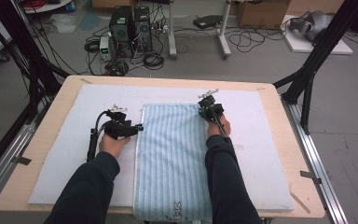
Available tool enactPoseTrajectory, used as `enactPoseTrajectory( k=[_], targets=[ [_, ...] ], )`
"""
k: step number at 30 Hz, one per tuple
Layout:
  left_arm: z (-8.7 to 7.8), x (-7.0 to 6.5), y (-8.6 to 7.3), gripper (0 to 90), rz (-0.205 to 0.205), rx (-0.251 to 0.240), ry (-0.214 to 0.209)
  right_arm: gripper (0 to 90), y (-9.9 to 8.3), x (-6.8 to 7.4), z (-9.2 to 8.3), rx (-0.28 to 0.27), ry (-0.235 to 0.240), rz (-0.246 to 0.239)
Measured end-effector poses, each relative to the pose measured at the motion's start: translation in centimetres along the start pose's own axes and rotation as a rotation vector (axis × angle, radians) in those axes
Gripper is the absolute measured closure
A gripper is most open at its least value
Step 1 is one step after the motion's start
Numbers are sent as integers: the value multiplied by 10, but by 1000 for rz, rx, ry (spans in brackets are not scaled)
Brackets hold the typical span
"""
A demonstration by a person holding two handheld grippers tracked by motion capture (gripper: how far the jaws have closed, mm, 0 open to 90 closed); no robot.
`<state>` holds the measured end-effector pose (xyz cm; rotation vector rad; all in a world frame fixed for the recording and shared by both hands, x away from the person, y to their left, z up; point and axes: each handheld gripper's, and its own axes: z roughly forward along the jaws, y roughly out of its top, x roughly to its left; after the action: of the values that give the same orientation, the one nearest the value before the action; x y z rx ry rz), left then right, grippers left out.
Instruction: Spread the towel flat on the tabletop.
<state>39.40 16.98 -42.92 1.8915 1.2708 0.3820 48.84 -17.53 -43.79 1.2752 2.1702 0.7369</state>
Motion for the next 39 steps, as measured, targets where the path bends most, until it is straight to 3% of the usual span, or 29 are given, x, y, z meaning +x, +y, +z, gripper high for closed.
enactPoseTrajectory(
  k=[2,3,5,6,8,10,12,14,19,24,28,30,33,35,37,39],
  targets=[
    [-3,-5,-2,426,20,-18,-3,868,-5,-13,0,-14,-47,96],
    [-5,-7,-3,426,30,-21,-7,844,-6,-18,0,-17,-26,140],
    [-6,-8,-6,426,28,-19,-19,709,-7,-21,-2,-36,-7,155],
    [-6,-8,-8,426,26,-19,-22,685,-7,-22,-7,-51,16,167],
    [-7,-8,-11,426,12,-16,-32,614,-4,-23,-16,-81,39,169],
    [-8,-10,-13,426,26,4,-47,591,-1,-24,-29,-123,64,154],
    [-10,-14,-16,450,32,-13,-55,573,0,-23,-43,-156,86,141],
    [-11,-14,-18,459,20,-9,-60,557,-2,-24,-59,-175,97,124],
    [-8,-16,-16,497,19,-55,-61,528,-16,-22,-87,-172,131,85],
    [9,-19,8,535,27,-82,-61,513,-47,-16,-109,-158,156,72],
    [30,-17,25,537,13,-46,-39,514,-72,-12,-118,-159,170,84],
    [38,-16,28,536,11,-47,-7,514,-83,-9,-121,-156,174,90],
    [49,-11,26,533,-32,-45,50,514,-94,-9,-122,-161,180,97],
    [57,-12,22,589,-13,-23,61,515,-99,-8,-119,-138,185,108],
    [60,-15,21,665,39,-21,91,516,-102,-5,-116,-135,187,108],
    [61,-16,21,859,58,-27,77,517,-104,-2,-114,-126,184,105]
  ],
)
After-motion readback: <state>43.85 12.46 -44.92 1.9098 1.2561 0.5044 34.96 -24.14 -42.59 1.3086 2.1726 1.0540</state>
